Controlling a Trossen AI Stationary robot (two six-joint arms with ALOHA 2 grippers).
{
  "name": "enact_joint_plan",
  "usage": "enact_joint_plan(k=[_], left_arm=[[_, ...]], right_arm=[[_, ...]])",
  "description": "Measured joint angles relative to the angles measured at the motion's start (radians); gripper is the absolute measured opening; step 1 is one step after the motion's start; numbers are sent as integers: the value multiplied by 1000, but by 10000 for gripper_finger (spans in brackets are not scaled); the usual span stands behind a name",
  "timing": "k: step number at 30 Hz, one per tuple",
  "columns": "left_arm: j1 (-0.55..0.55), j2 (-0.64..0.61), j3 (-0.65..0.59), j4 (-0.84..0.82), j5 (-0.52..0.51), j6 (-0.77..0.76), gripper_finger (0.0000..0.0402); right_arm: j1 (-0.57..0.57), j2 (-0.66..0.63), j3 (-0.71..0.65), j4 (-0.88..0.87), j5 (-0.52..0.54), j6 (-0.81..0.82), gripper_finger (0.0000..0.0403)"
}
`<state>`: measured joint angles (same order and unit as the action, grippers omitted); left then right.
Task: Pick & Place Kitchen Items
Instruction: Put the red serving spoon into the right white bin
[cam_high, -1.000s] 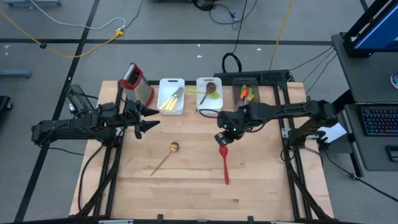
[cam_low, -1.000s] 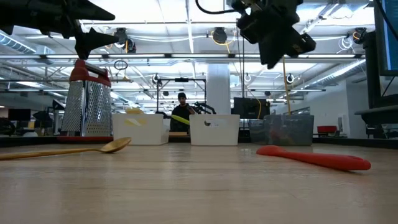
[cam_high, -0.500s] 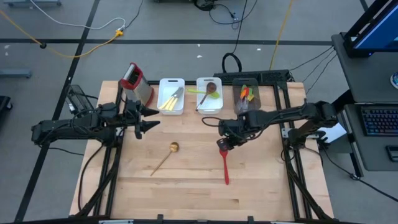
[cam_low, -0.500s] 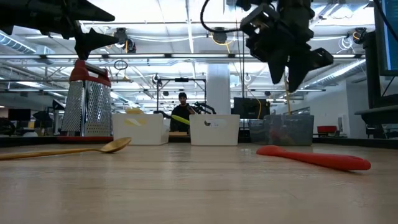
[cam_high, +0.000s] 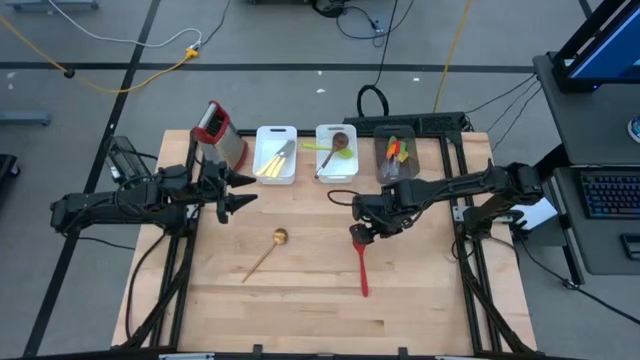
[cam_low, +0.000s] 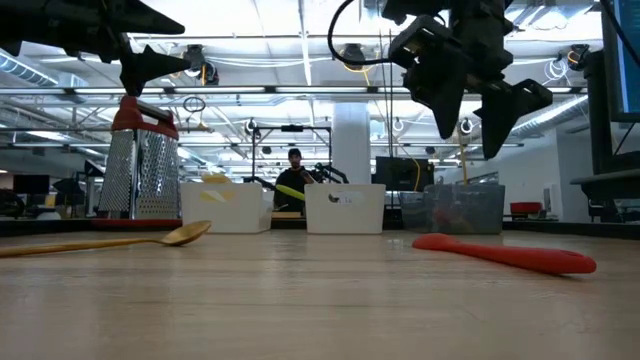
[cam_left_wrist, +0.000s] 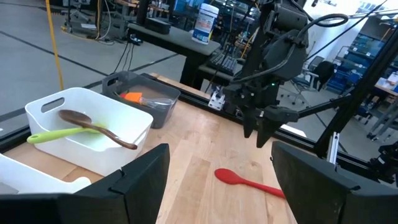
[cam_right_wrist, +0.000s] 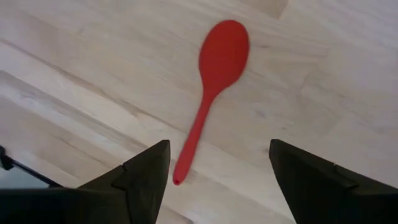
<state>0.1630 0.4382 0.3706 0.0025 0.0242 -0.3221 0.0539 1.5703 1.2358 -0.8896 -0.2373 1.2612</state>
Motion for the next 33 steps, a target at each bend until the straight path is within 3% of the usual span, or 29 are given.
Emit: enact_joint_plan(k=[17, 33], left_arm=[[0, 0, 0, 0, 0, 3, 285], [0, 0, 0, -1, 0, 0, 285]], right_arm=[[99, 3, 0, 119, 37, 117, 269], [151, 233, -1, 185, 55, 190, 270]])
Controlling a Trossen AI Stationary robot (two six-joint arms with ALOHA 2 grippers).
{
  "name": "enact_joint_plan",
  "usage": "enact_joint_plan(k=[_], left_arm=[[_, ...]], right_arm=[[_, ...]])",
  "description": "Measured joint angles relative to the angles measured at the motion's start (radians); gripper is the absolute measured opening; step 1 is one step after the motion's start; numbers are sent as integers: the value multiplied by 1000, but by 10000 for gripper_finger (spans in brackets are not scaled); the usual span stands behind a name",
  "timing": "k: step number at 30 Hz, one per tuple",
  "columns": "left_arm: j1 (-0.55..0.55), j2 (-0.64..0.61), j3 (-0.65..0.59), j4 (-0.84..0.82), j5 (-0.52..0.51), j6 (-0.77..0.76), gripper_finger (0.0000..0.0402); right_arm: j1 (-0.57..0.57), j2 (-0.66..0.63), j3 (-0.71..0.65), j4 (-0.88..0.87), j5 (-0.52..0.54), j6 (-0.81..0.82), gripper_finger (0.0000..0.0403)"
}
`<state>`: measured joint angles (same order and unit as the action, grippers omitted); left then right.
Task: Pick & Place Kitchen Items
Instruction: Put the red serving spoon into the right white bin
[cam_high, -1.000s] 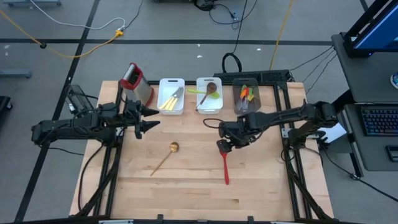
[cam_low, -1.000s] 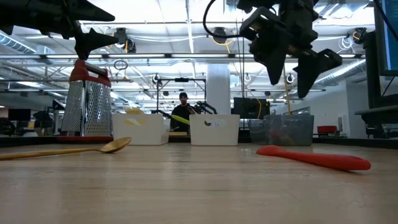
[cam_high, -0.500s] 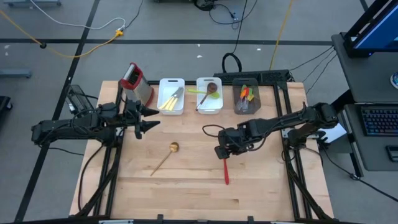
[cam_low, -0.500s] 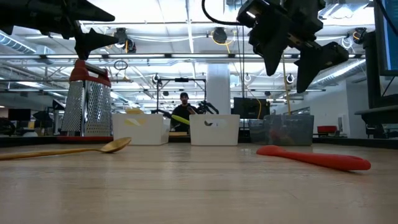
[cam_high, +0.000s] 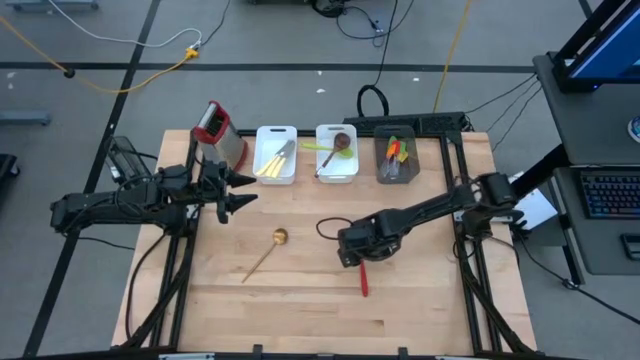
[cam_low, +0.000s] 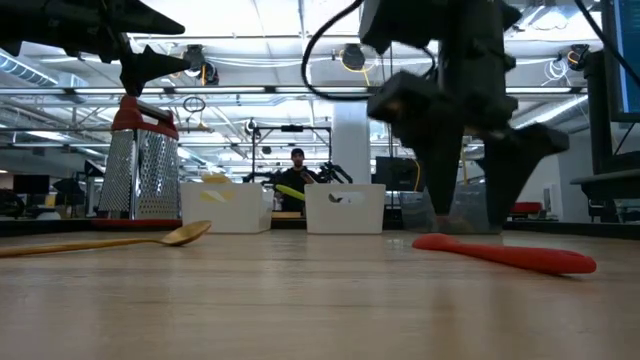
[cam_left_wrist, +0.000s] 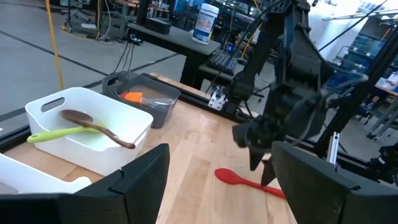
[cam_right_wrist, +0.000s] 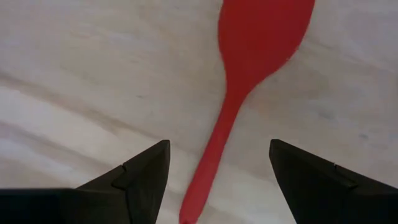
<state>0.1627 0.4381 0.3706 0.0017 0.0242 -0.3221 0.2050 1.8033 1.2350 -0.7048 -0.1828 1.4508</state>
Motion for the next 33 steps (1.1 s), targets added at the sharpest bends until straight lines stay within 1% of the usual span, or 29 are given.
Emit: enact_joint_plan(k=[6, 8, 12, 16, 18, 20, 22, 27, 31, 33], left_arm=[[0, 0, 0, -4, 0, -1, 285], [0, 0, 0, -6, 0, -1, 285], [0, 0, 0, -6, 1, -1, 285], [0, 0, 0, -7, 1, -1, 285], [0, 0, 0, -6, 1, 0, 285], [0, 0, 0, -6, 1, 0, 285], [0, 0, 0, -6, 1, 0, 285], [0, 0, 0, -6, 1, 0, 285], [0, 0, 0, -6, 1, 0, 285], [0, 0, 0, -6, 1, 0, 285]], right_arm=[[13, 101, 4, 102, -16, 27, 270], [19, 124, 6, 92, -29, 34, 270], [40, 168, 5, 51, -19, 36, 269], [55, 174, 4, -14, 21, 50, 249], [57, 176, 4, -39, 50, 68, 230], [58, 176, 3, -49, 56, 81, 206], [57, 176, 3, -53, 58, 81, 180], [59, 176, -18, -60, 133, 112, 105], [59, 173, -52, -56, 140, 133, 42], [59, 171, -64, -51, 147, 135, 19]])
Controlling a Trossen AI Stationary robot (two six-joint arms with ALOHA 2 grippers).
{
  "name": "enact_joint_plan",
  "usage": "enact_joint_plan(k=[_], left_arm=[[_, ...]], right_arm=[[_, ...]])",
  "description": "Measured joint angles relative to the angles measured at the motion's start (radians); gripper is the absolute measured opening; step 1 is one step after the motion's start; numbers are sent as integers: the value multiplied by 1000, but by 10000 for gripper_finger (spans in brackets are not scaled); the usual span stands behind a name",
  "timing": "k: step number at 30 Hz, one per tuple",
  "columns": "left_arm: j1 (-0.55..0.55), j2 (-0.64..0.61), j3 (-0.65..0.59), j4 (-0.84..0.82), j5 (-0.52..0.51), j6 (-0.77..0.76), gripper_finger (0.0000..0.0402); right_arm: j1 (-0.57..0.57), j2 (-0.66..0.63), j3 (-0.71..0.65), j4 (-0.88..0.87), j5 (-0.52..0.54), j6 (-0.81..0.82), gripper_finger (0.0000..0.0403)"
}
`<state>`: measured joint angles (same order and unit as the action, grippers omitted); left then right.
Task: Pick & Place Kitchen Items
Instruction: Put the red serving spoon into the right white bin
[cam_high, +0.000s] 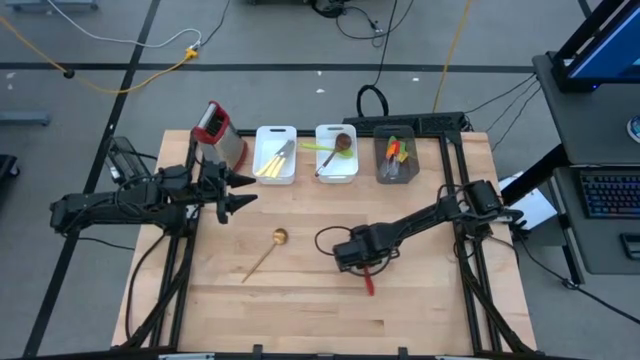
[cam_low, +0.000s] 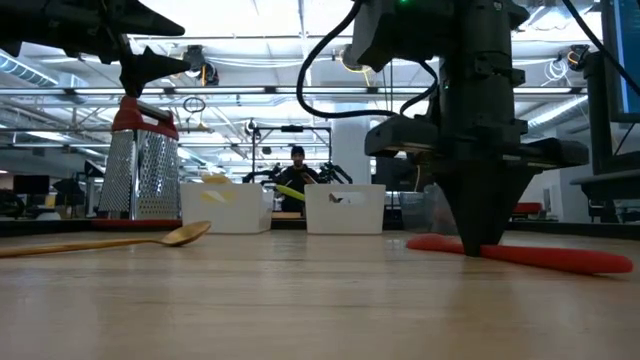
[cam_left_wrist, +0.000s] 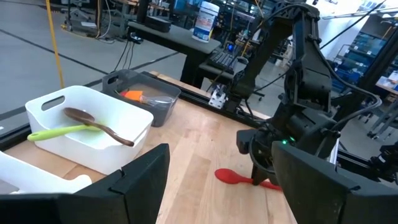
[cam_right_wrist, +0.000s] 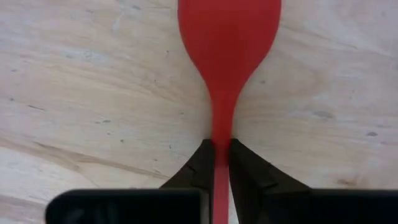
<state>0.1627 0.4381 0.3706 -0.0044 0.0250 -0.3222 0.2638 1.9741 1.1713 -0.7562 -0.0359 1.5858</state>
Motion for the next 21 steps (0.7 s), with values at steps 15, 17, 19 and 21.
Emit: enact_joint_plan(k=[15, 17, 19, 21], left_arm=[[0, 0, 0, 0, 1, -2, 285], [0, 0, 0, 0, 1, -2, 285], [0, 0, 0, 0, 1, -2, 285], [0, 0, 0, 0, 2, -3, 285]], right_arm=[[-1, -125, -14, 47, 100, 27, 16], [-5, -152, -19, 42, 140, 27, 16], [-12, -165, -21, 26, 172, 25, 16], [-19, -176, -20, 34, 190, 24, 16]])
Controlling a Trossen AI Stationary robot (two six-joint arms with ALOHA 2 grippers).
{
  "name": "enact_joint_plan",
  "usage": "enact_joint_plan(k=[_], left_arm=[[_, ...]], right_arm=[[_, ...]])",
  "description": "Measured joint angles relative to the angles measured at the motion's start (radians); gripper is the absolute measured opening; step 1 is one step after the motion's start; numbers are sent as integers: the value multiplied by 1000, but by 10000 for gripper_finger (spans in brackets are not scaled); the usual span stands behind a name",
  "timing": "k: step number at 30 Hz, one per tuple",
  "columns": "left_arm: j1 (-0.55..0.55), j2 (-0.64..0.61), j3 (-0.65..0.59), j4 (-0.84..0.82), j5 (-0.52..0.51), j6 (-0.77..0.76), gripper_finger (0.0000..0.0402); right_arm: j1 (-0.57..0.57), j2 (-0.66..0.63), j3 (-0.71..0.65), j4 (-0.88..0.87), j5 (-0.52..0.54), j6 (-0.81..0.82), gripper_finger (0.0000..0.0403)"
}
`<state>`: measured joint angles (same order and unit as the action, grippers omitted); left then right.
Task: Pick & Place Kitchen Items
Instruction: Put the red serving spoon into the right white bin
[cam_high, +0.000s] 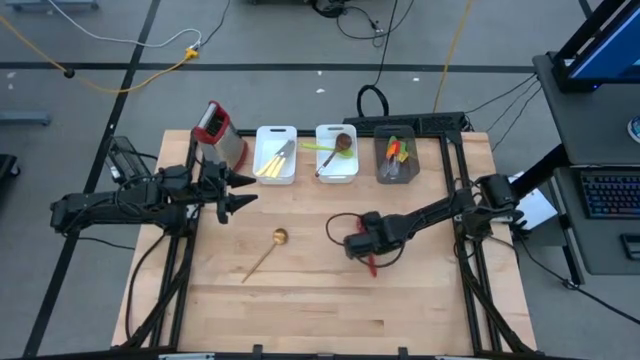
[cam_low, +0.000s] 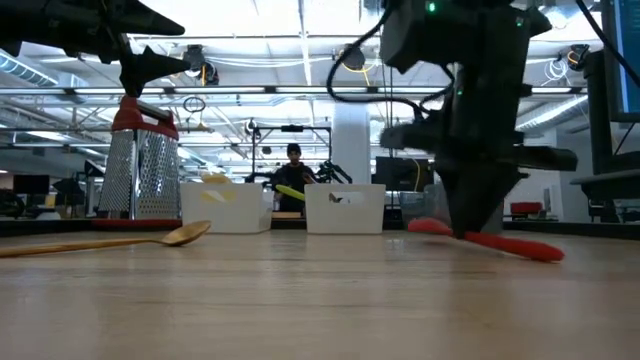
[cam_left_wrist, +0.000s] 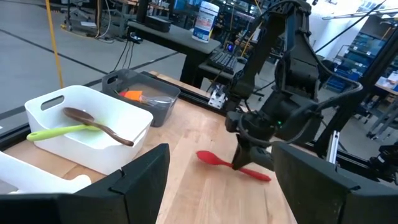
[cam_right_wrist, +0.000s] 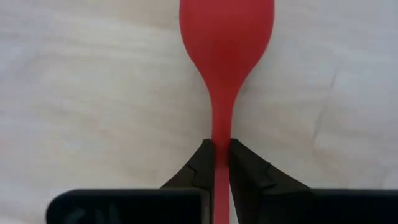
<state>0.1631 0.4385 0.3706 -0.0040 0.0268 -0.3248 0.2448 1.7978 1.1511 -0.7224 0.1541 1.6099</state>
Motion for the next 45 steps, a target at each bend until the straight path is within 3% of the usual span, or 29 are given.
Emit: enact_joint_plan(k=[13, 18, 26, 33, 41, 45], left_arm=[[0, 0, 0, 0, 1, -49, 285], [0, 0, 0, 0, 1, -51, 285], [0, 0, 0, -3, 0, -47, 285], [0, 0, 0, -12, 0, -47, 285], [-1, 0, 0, -22, 0, -47, 285], [-2, 0, 0, -23, 0, -48, 285]], right_arm=[[-30, -4, 3, 86, -23, -65, 16], [-44, -38, 4, 221, -38, -110, 16], [-116, -160, 6, 448, -163, -203, 16], [-264, -242, 7, 566, -305, -236, 16], [-465, -253, 7, 658, -690, -138, 16], [-543, -253, 7, 658, -792, -75, 16]])
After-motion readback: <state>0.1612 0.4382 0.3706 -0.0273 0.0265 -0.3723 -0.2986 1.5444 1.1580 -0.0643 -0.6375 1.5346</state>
